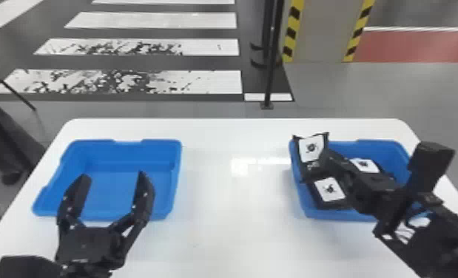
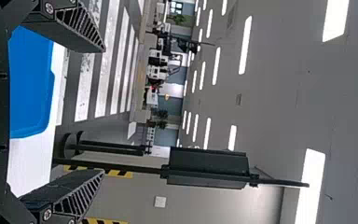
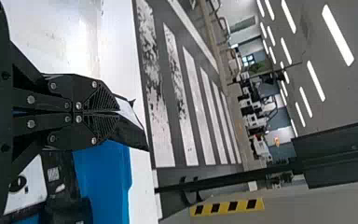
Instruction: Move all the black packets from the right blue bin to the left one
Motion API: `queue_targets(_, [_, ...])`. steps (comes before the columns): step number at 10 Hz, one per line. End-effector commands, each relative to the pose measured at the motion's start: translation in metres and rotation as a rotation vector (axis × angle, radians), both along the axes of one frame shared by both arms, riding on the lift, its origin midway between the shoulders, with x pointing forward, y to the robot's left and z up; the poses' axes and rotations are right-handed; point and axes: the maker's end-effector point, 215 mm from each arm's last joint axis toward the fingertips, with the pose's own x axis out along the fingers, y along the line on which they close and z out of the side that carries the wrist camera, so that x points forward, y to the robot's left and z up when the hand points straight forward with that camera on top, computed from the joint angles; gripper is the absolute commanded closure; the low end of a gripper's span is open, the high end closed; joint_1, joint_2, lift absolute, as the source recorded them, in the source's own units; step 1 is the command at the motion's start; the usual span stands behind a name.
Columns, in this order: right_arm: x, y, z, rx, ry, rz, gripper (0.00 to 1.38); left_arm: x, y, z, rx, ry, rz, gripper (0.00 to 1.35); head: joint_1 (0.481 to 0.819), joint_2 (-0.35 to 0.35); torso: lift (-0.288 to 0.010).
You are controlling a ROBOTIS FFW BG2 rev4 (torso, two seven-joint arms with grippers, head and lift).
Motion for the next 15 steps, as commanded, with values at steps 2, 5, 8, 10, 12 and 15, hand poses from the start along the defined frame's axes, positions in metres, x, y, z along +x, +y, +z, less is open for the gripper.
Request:
queue_targets(2, [-0.009,0.040,0.034,0.178,-0.028,0.128,1.21,0.004,0.002,-0.013,-0.069,0.028,-0.004,0.11,0.695,0.037,-0.140])
queue_targets(5, [-0.017,0.105,0.072,0.386,-0.049,0.337,1.21,0.015,-0.016,-0.047,-0.418,0.111,-0.085,0.08,0.695,0.108,-0.140])
queue_targets(8, [-0.041,0.158,0.079,0.501,-0.001,0.501,1.21,0.027,-0.064,-0.060,-0.882,0.178,-0.264,0.09,0.695,0.141,-0.140])
queue_targets(10, [-0.058,0.185,0.072,0.558,0.058,0.572,1.21,0.033,-0.067,-0.042,-0.932,0.123,-0.289,0.10,0.695,0.154,-0.140])
queue_targets(12, [-0.070,0.207,0.066,0.602,0.108,0.630,1.21,0.036,-0.074,-0.011,-0.823,0.032,-0.308,0.10,0.695,0.180,-0.140])
queue_targets(15, [-0.078,0.224,0.069,0.621,0.120,0.670,1.21,0.037,-0.085,0.008,-0.734,-0.014,-0.332,0.11,0.695,0.199,-0.140])
